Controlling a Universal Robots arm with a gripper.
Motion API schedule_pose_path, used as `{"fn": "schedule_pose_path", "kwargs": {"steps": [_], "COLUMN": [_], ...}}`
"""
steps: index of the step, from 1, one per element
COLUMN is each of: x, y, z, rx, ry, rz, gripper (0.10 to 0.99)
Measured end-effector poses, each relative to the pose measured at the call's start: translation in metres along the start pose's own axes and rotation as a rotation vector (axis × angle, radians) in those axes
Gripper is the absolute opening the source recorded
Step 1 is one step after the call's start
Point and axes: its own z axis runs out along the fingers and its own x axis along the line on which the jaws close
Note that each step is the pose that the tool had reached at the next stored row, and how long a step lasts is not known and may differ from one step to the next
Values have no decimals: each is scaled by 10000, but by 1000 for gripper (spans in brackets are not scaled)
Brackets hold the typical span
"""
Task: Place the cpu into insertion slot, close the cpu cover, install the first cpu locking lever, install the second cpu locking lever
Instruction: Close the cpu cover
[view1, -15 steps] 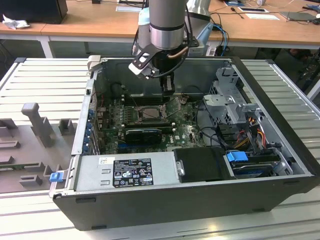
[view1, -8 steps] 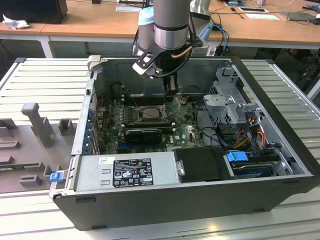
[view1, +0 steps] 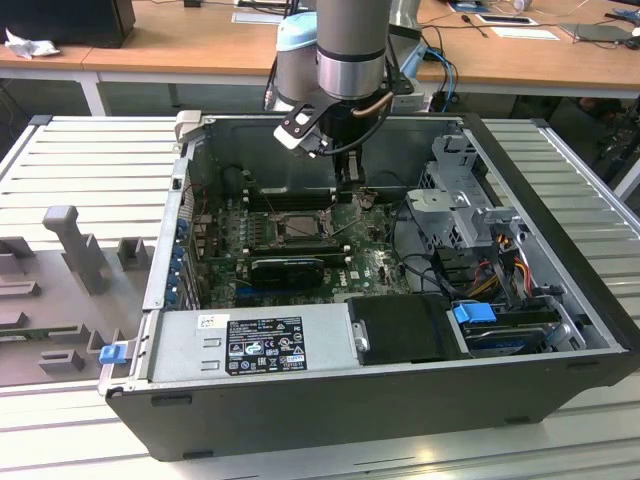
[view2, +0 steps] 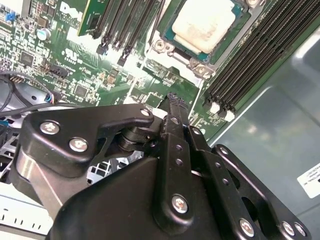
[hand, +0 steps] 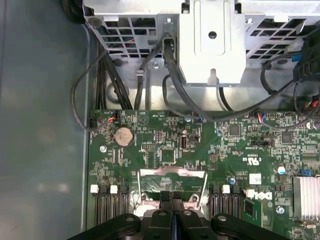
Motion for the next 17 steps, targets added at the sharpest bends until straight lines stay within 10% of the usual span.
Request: {"fn": "schedule_pose_path", "kwargs": {"steps": [17], "x": [3], "y": [201], "z": [18], "rx": [0], "ry": [0], "rz": [1], "gripper": [106]}}
